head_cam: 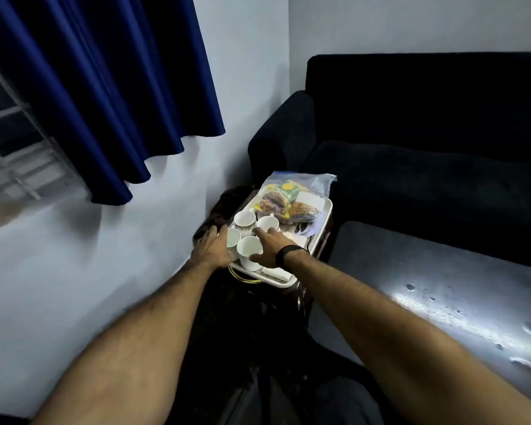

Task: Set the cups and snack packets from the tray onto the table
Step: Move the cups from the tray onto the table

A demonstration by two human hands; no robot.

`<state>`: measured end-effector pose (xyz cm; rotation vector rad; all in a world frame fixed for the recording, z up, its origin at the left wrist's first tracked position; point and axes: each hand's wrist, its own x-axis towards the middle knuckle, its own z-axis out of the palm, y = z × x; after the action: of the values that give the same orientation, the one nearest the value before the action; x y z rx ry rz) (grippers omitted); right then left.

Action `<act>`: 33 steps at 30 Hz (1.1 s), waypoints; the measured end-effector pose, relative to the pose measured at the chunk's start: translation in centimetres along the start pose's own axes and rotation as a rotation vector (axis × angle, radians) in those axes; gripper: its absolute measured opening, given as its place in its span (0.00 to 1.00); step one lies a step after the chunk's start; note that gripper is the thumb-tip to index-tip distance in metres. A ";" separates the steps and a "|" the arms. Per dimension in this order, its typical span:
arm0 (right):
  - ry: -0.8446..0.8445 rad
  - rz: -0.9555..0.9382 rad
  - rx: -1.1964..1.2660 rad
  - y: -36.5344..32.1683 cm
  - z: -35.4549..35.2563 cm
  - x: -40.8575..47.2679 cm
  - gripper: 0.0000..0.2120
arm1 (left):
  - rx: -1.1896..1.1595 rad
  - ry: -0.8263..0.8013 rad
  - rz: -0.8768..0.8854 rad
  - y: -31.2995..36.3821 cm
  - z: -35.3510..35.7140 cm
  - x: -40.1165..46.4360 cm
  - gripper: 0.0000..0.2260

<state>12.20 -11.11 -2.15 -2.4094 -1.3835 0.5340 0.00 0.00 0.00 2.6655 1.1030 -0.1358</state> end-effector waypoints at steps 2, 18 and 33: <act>-0.015 0.011 0.000 -0.5 0.8 0.8 0.33 | -0.020 -0.047 -0.042 0.1 -0.1 0.9 0.36; 0.142 0.016 0.079 -1.3 5.4 2.4 0.32 | 0.033 -0.049 -0.035 0.5 2.4 3.4 0.31; 0.397 0.122 0.075 7.1 -7.0 -7.9 0.29 | 0.009 0.224 0.195 13.3 0.0 -3.5 0.30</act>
<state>17.09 -22.01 2.15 -2.3825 -1.0360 0.1184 6.84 -11.45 3.20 2.8297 0.8949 0.1988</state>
